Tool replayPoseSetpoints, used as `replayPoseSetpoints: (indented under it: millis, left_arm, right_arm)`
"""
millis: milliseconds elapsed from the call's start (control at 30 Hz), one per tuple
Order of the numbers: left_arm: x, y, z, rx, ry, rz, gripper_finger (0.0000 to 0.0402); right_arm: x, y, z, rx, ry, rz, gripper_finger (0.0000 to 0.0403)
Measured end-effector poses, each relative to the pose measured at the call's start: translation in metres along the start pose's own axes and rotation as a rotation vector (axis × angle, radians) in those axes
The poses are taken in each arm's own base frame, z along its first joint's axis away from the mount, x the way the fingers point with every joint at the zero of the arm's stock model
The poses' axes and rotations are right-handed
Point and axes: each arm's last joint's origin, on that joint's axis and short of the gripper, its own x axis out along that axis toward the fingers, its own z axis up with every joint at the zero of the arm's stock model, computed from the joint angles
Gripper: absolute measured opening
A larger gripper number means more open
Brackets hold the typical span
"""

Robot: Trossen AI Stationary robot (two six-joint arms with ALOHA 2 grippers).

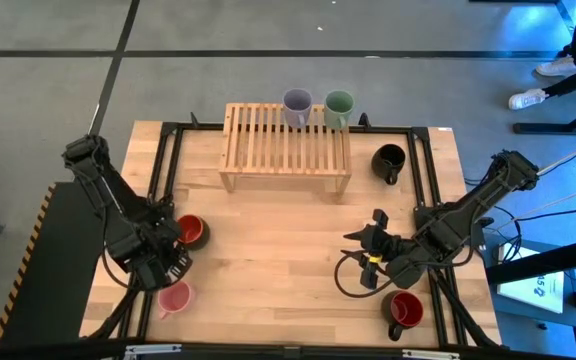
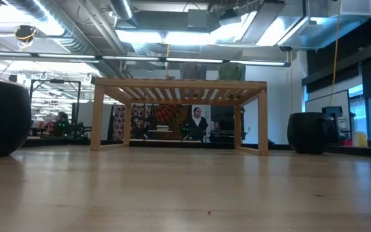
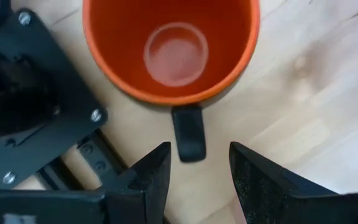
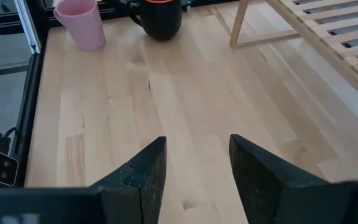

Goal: Place coffee mugs
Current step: Put the pink mug on the shelf

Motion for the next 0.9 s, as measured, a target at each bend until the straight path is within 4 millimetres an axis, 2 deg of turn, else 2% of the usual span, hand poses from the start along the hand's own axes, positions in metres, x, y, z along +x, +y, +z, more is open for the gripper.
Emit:
replayPoseSetpoints:
  millis: [533, 833, 900]
  left_arm:
    - [0.036, 0.009, -0.016, 0.005, -0.006, -0.032, 0.0158]
    - [0.041, 0.011, -0.017, 0.007, -0.007, -0.026, 0.0158]
    - [0.032, 0.009, -0.016, 0.05, 0.024, -0.027, 0.0158]
  right_arm:
    - [0.0, 0.0, 0.0, 0.003, -0.012, -0.015, 0.0161]
    - [0.0, -0.001, 0.001, 0.004, -0.016, -0.02, 0.0161]
    - [0.0, -0.001, 0.001, 0.003, -0.016, -0.02, 0.0161]
